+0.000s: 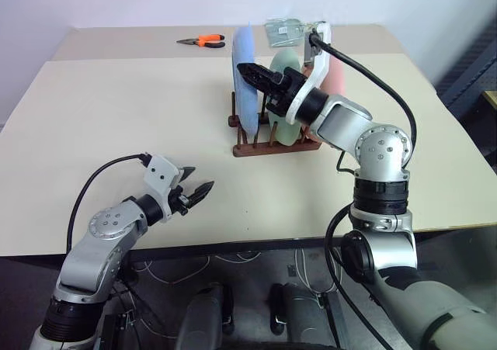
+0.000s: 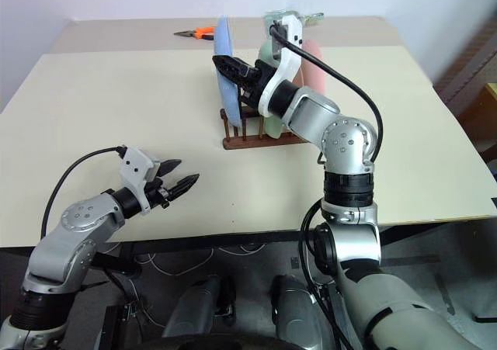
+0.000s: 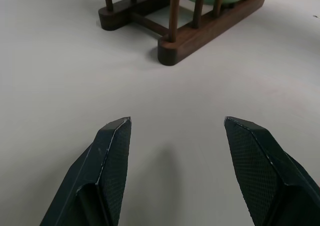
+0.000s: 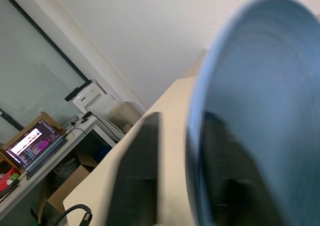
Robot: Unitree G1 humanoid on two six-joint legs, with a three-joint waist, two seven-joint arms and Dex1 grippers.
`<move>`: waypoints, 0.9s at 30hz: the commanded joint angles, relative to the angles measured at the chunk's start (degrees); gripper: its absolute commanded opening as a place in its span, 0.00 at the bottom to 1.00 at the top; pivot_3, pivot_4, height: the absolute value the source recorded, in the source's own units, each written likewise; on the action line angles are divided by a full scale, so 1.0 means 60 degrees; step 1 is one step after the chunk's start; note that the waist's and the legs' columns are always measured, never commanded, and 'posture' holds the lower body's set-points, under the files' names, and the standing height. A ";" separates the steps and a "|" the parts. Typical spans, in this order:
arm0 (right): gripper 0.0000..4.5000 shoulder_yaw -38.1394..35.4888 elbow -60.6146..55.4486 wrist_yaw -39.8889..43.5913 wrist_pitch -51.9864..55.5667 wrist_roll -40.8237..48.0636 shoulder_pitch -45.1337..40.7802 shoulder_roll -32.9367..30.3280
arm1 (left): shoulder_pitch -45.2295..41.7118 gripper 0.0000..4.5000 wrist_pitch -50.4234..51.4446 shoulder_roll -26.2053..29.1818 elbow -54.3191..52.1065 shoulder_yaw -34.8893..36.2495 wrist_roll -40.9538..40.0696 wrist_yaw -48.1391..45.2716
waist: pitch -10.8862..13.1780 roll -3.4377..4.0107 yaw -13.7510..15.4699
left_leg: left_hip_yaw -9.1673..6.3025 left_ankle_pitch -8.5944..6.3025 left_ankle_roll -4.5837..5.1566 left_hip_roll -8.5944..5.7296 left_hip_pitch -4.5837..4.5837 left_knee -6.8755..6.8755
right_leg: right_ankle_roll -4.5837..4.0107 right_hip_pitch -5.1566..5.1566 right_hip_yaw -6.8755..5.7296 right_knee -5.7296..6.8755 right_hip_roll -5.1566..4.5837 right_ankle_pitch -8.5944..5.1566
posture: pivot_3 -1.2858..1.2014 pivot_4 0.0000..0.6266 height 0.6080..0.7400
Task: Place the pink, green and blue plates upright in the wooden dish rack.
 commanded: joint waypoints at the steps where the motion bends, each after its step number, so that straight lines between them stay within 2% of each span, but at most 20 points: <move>1: 0.68 0.0766 -0.0385 0.0844 -0.1120 -0.1310 -0.0339 -0.0587 | 0.0036 0.68 0.0039 0.0020 -0.0553 0.0065 -0.0029 -0.0010 | 0.0000 0.0000 0.0009 | 0.0000 -0.0001 0.0001 0.0000 0.0000 0.0001 | 0.0000 0.0000 0.0000 0.0000 0.0000 0.0000 | 0.52 0.24 1.00; 3: 0.90 0.2004 -0.0880 0.1665 -0.2434 -0.3026 -0.0098 -0.1419 | 0.0053 0.68 0.0149 -0.0026 -0.0686 0.0017 -0.0108 -0.0028 | 0.0000 0.0000 0.0025 | 0.0001 -0.0004 0.0006 -0.0001 -0.0001 0.0005 | 0.0001 0.0001 0.0001 -0.0002 -0.0002 -0.0001 | 0.52 0.24 1.00; 6: 0.90 0.3643 -0.1761 0.3025 -0.5141 -0.5716 0.0506 -0.3055 | 0.0102 0.68 0.0232 -0.0105 -0.0805 0.0049 -0.0135 0.0021 | 0.0001 0.0002 0.0047 | 0.0003 -0.0010 0.0016 -0.0004 -0.0011 0.0009 | 0.0009 -0.0010 0.0002 -0.0007 -0.0003 -0.0005 | 0.52 0.24 1.00; 8: 0.90 0.3584 -0.2189 0.3355 -0.6010 -0.6401 0.0904 -0.3772 | 0.0131 0.68 0.0274 -0.0136 -0.0840 0.0018 -0.0093 0.0049 | 0.0000 0.0000 0.0048 | 0.0004 -0.0012 0.0019 -0.0006 -0.0014 0.0009 | 0.0017 -0.0010 0.0002 -0.0011 -0.0004 -0.0010 | 0.52 0.24 1.00; 10: 0.90 0.2883 -0.2689 0.3704 -0.6167 -0.6223 0.1348 -0.4322 | 0.0125 0.68 0.0240 -0.0109 -0.0804 -0.0029 -0.0007 0.0017 | 0.0001 0.0000 0.0051 | 0.0004 -0.0011 0.0018 -0.0005 -0.0015 0.0012 | 0.0017 -0.0008 0.0002 -0.0011 -0.0005 -0.0010 | 0.52 0.24 1.00; 13: 0.90 0.1242 -0.3474 0.4568 -0.5372 -0.4947 0.2425 -0.5389 | 0.0066 0.68 0.0105 0.0026 -0.0554 0.0005 0.0147 -0.0091 | 0.0001 -0.0001 0.0111 | 0.0003 -0.0011 0.0017 -0.0002 -0.0015 0.0021 | 0.0016 0.0003 -0.0001 -0.0010 -0.0009 -0.0009 | 0.52 0.24 1.00; 17: 0.90 -0.1398 -0.3949 0.5577 -0.3580 -0.3040 0.4758 -0.6767 | -0.0046 0.68 -0.0138 0.0235 -0.0051 0.0185 0.0180 -0.0349 | -0.0001 -0.0003 0.0290 | -0.0012 -0.0021 0.0031 0.0000 -0.0011 0.0028 | 0.0017 0.0032 -0.0019 -0.0038 -0.0017 -0.0008 | 0.52 0.24 1.00; 19: 0.90 -0.2193 -0.3846 0.5936 -0.3419 -0.3049 0.6135 -0.7102 | -0.0072 0.68 -0.0329 0.0373 0.0220 0.0233 0.0280 -0.0498 | -0.0002 -0.0005 0.0313 | -0.0014 -0.0024 0.0036 0.0000 -0.0007 0.0028 | 0.0016 0.0039 -0.0020 -0.0040 -0.0020 -0.0008 | 0.52 0.24 1.00; 22: 0.90 -0.2536 -0.3393 0.6372 -0.3707 -0.3304 0.7366 -0.7200 | -0.0113 0.68 -0.0486 0.0538 0.0451 0.0270 0.0427 -0.0606 | -0.0002 0.0004 0.0250 | -0.0017 -0.0031 0.0046 0.0001 0.0012 0.0028 | 0.0016 0.0057 -0.0018 -0.0044 -0.0023 -0.0008 | 0.52 0.24 1.00; 27: 0.90 -0.2111 -0.2309 0.6494 -0.4636 -0.3855 0.7611 -0.6764 | 0.0005 0.68 -0.0798 0.0761 0.0808 0.0609 0.0549 -0.0717 | -0.0005 0.0018 0.0206 | -0.0015 -0.0044 0.0066 0.0005 0.0031 0.0028 | 0.0013 0.0060 -0.0010 -0.0031 -0.0020 -0.0007 | 0.52 0.24 1.00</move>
